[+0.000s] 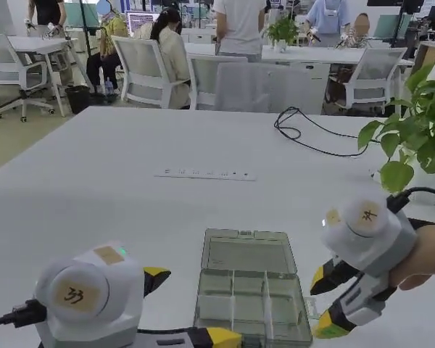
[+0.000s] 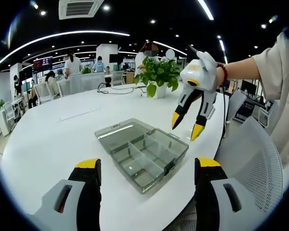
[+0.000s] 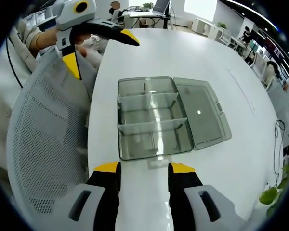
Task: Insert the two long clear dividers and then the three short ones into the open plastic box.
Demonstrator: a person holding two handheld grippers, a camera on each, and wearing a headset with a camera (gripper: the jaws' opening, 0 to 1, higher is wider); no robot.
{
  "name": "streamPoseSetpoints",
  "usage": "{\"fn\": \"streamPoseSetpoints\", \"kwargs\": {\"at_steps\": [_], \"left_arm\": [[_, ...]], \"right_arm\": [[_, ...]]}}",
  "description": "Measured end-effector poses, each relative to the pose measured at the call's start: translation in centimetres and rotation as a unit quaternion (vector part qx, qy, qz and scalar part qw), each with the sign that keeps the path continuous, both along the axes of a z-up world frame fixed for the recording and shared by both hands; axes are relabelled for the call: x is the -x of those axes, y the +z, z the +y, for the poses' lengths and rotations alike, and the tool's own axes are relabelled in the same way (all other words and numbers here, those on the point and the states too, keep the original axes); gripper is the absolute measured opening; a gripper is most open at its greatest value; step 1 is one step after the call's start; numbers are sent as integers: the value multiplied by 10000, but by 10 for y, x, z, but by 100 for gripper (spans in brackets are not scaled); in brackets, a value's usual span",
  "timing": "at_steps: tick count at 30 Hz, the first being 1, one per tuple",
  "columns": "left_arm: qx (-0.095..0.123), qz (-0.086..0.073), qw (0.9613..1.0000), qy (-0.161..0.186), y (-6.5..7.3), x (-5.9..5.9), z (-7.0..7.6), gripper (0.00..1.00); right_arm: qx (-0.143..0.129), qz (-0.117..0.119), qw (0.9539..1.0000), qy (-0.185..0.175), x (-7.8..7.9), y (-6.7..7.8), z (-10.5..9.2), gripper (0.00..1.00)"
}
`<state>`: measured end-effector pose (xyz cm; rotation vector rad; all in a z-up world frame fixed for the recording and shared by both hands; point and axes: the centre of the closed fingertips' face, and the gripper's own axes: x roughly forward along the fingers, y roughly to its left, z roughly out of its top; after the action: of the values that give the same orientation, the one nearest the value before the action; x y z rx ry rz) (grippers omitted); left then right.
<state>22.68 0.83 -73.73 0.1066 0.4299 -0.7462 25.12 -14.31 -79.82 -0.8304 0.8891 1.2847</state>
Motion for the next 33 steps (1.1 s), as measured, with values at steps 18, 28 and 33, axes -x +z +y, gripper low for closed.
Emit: {"fn": "streamPoseSetpoints", "kwargs": {"at_steps": [18, 28, 33], "left_arm": [[-98, -111, 9999, 22, 7, 2, -2, 79], [-171, -137, 9998, 46, 8, 5, -5, 78], [-171, -143, 9997, 105, 9, 4, -4, 78]], "right_arm": [[417, 1, 9991, -107, -2, -31, -71, 44], [604, 59, 9981, -36, -2, -42, -93, 44], [747, 33, 9972, 36, -5, -48, -102, 43]]}}
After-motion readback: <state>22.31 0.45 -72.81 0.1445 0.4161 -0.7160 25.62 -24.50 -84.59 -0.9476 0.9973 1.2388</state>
